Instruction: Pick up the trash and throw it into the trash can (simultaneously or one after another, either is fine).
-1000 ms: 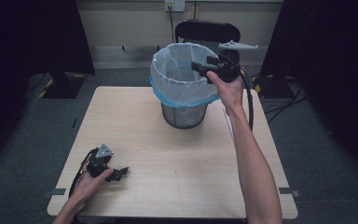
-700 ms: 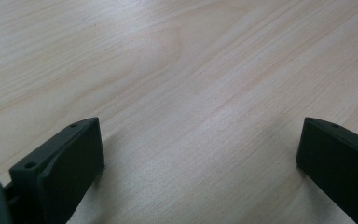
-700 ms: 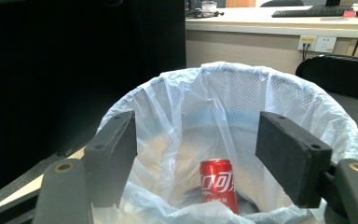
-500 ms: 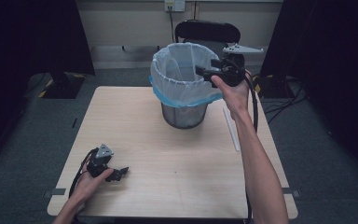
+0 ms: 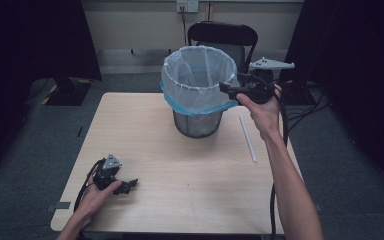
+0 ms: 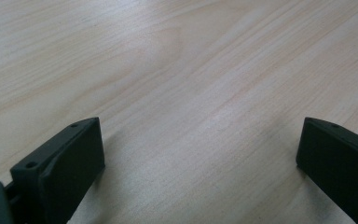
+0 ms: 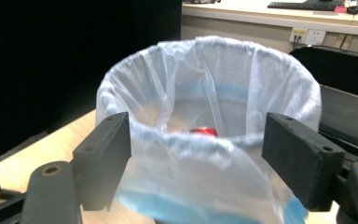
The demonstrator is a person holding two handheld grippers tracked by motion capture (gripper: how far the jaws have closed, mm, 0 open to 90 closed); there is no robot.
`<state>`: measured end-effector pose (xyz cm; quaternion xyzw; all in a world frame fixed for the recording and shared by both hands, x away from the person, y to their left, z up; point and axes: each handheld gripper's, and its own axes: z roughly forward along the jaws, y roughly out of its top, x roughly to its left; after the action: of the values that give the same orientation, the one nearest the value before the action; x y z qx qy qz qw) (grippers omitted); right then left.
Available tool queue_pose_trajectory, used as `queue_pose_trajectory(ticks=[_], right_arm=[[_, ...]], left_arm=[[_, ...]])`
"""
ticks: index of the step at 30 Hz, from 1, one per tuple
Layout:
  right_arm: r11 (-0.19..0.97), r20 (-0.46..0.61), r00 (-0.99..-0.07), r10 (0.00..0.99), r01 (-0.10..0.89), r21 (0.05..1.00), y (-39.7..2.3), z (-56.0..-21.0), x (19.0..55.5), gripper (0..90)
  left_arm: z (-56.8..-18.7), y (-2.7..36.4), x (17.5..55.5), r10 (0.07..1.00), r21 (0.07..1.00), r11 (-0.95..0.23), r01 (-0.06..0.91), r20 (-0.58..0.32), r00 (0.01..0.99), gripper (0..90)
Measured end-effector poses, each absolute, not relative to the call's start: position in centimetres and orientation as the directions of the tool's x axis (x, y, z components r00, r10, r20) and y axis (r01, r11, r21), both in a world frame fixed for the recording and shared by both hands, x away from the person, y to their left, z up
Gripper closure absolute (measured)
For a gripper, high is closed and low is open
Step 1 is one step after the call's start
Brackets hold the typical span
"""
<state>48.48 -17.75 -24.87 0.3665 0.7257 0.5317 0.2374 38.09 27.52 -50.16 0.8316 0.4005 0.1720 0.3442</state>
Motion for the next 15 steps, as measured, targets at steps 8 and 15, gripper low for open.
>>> queue_pose_trajectory(ticks=[8, 15], right_arm=[[0.162, 0.056, -0.610, 0.791, 0.296, 0.941, -19.5, -26.4, 47.0, 26.0], [0.141, 0.084, -0.586, 0.806, 0.328, 0.934, -21.2, -29.6, 45.7, 29.1]], left_arm=[[-50.2, 27.5, 38.1, 0.785, 0.710, -0.442, 0.548, 0.010, 0.620, 0.5], [-50.2, 27.5, 38.1, 0.784, 0.710, -0.442, 0.547, 0.011, 0.620, 0.5]])
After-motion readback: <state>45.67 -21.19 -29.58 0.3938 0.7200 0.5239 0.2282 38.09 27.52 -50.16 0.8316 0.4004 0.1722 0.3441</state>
